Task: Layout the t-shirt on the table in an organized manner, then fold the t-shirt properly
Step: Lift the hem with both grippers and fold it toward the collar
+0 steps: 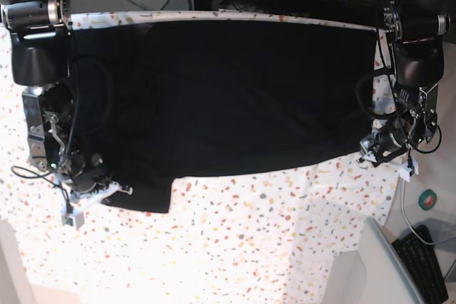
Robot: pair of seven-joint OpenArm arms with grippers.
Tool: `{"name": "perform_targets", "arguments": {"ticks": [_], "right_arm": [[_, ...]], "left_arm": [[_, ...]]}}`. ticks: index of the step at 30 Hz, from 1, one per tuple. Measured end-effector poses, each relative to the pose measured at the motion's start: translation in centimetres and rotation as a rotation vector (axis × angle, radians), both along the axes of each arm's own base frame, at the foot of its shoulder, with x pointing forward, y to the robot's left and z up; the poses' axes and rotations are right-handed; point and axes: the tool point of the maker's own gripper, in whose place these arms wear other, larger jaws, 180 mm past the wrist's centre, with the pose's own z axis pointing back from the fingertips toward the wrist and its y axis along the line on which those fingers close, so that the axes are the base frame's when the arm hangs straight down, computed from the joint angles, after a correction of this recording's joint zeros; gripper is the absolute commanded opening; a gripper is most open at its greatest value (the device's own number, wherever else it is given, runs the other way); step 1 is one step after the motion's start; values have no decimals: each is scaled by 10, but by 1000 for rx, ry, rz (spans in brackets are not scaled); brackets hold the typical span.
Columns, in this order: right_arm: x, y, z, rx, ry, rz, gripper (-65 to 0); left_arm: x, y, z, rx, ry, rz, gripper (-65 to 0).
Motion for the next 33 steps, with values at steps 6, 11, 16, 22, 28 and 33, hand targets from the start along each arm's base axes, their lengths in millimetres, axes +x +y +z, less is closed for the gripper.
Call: {"name": "perform_targets", "arguments": {"ticks": [6,11,16,22,28,33], "right_arm": [[-1,1,-1,1,2,1,-650],[-1,1,-1,1,2,0,-650],[-1,0,-1,0,2,0,-650],[0,0,-1,0,-1,-1,-650],[0,0,0,0,-2,0,-650],[12,-14,14,-29,-57,-12,-650]], "left_arm": [[1,-2,-1,-2,-7,4,-383],[1,-7,-4,-2,-15,4,-390],[-1,-8,-6,-6,-11,5,-650],[-1,-10,-6,-8,-12,2,-650],[13,-26,12,-12,-52,-54,-650],[44,-25,44,5,-139,-64,-650]]}}
